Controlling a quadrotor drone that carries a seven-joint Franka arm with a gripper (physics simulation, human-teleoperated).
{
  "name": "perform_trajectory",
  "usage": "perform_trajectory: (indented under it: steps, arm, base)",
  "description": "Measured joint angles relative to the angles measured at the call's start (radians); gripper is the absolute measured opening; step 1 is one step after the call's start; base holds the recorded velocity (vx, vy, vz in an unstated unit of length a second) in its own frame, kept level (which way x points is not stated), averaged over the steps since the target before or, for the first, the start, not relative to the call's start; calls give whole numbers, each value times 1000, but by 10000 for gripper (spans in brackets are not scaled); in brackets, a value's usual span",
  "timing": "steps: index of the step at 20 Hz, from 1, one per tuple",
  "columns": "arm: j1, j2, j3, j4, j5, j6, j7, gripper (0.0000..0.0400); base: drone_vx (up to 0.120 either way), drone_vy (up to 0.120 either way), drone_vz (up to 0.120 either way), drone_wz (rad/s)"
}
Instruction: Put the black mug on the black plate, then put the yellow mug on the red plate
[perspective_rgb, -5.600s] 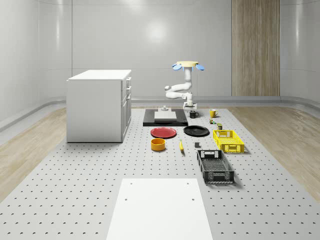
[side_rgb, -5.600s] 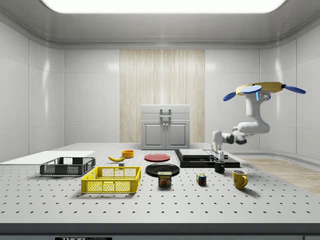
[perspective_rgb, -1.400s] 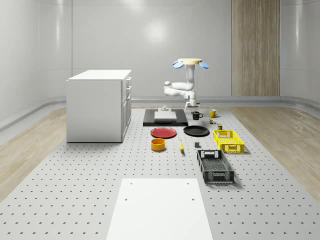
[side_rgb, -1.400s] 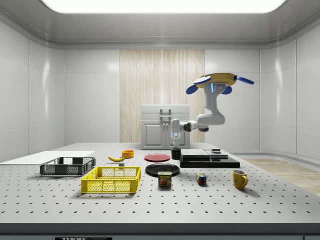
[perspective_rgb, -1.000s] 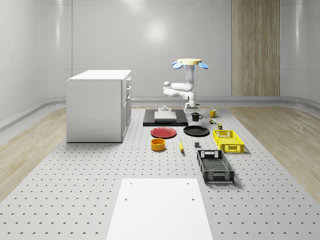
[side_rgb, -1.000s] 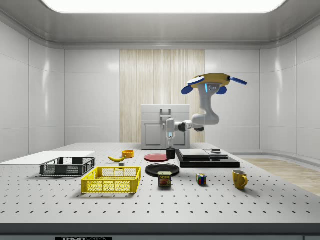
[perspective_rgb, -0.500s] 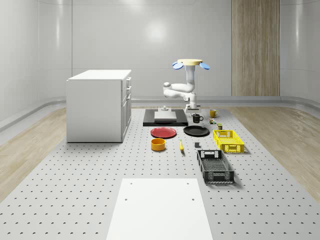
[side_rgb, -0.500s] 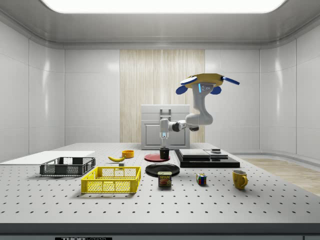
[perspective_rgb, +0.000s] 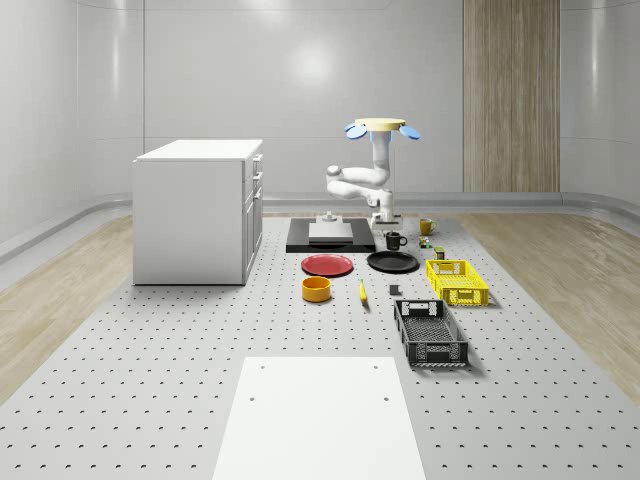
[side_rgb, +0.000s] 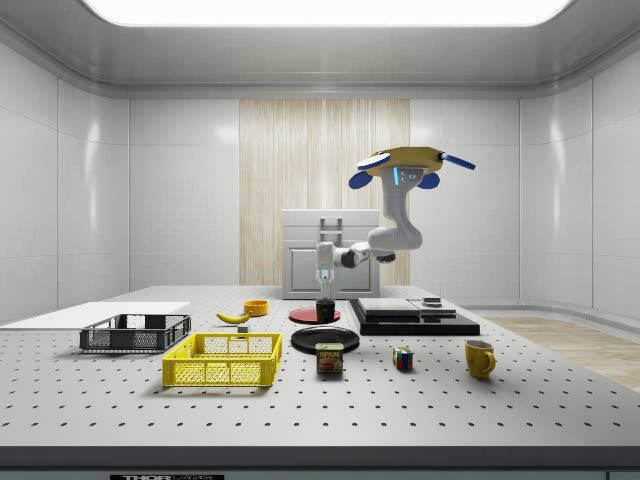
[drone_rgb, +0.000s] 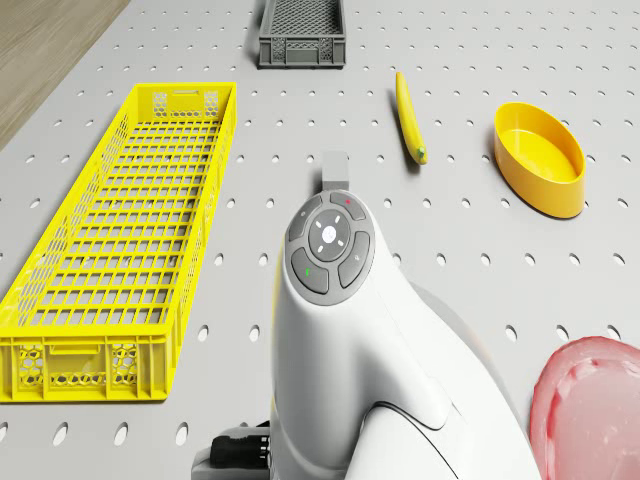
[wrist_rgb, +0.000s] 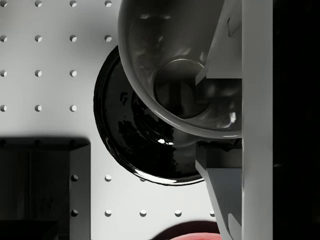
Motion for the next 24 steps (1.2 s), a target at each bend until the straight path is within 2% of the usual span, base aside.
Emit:
perform_trajectory:
  steps: [15, 17, 19, 21, 24]
  arm:
    - [-43, 29, -182, 83, -171, 76, -2, 110]
    - [-47, 36, -201, 95, -190, 82, -3, 224]
    - [-48, 41, -210, 100, -199, 83, -5, 293]
    - [-44, 44, -205, 96, -196, 78, -6, 335]
    - [-36, 44, -187, 84, -182, 64, -8, 369]
  base:
    - [0, 0, 0, 0]
    - [0, 0, 0, 0]
    - [0, 0, 0, 0]
    - [0, 0, 0, 0]
    - [0, 0, 93, 0]
